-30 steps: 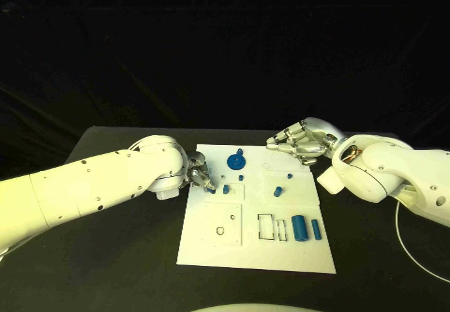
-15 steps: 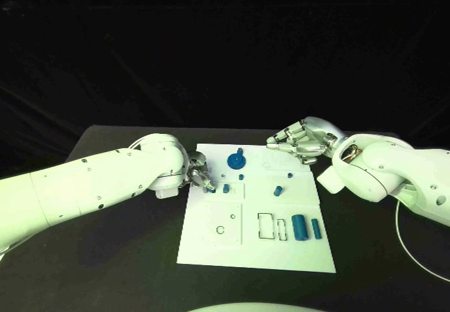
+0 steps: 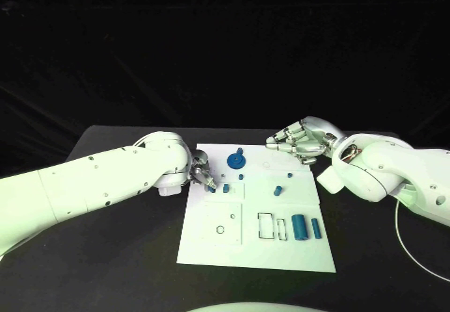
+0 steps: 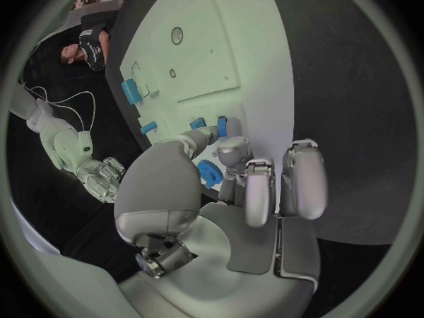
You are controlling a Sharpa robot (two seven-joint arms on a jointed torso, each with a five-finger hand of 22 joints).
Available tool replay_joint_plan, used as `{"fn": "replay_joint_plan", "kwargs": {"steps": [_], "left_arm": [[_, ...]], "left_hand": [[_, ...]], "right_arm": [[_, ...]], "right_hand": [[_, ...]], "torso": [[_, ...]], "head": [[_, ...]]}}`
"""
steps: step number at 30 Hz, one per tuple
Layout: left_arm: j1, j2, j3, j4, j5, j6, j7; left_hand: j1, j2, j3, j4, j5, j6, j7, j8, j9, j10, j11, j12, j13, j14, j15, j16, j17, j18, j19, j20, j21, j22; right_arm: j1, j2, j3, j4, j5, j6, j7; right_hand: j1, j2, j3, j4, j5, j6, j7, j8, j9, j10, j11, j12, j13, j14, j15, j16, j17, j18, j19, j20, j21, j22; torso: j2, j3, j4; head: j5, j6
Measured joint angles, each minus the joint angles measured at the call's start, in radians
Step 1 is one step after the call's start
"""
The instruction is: Assemble the parts on the task board
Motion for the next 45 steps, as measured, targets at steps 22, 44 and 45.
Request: {"fn": "replay_joint_plan", "kwargs": {"steps": [22,44,45], "left_arm": [[-0.001,0.024,-0.003,-0.03,0.003,0.043,-0.006],[-0.007,-0.007,0.008,-0.009,0.01,-0.018,-0.008],[-0.007,-0.011,0.012,-0.004,0.011,-0.026,-0.009]], "left_hand": [[-0.079,0.005,-0.109,-0.005,0.001,0.051,-0.02,-0.025,-0.042,0.014,-0.007,0.015,0.029,0.004,-0.004,0.0,0.0,0.0,0.004,-0.004,0.017,0.0],[-0.1,0.015,-0.464,0.167,-0.262,0.073,-0.019,-0.033,-0.083,0.024,-0.01,0.019,0.046,0.0,-0.007,0.0,0.0,0.0,0.0,-0.007,0.033,0.0],[-0.098,0.017,-0.47,0.173,-0.263,0.073,-0.019,-0.033,-0.084,0.024,-0.01,0.019,0.046,0.0,-0.007,0.0,0.0,0.0,0.0,-0.007,0.033,0.0]], "right_arm": [[0.0,-0.001,0.0,0.003,0.0,0.002,-0.001],[0.0,0.002,0.0,0.0,-0.001,0.003,-0.001],[0.0,0.002,0.0,0.0,-0.001,0.003,-0.001]], "right_hand": [[0.005,0.005,-0.004,0.004,0.006,0.0,0.0,0.0,0.001,0.0,0.0,0.0,0.0,0.0,0.0,-0.004,0.0,0.0,0.0,0.0,0.0,-0.001],[-0.005,0.016,-0.026,0.018,-0.004,0.0,0.0,0.0,0.001,0.0,0.0,0.0,-0.004,0.0,0.0,-0.008,-0.003,0.0,0.0,0.0,-0.004,-0.006],[-0.005,0.016,-0.028,0.017,-0.004,0.0,0.0,0.0,0.001,0.0,0.0,0.0,-0.004,0.0,0.0,-0.008,-0.003,0.0,0.0,0.0,-0.004,-0.006]], "torso": [[0.0,-0.0012,0.0011],[0.0,-0.0022,0.0006],[0.0,-0.0021,0.0006]], "head": [[-0.003,-0.004],[-0.002,-0.001],[-0.002,-0.001]]}}
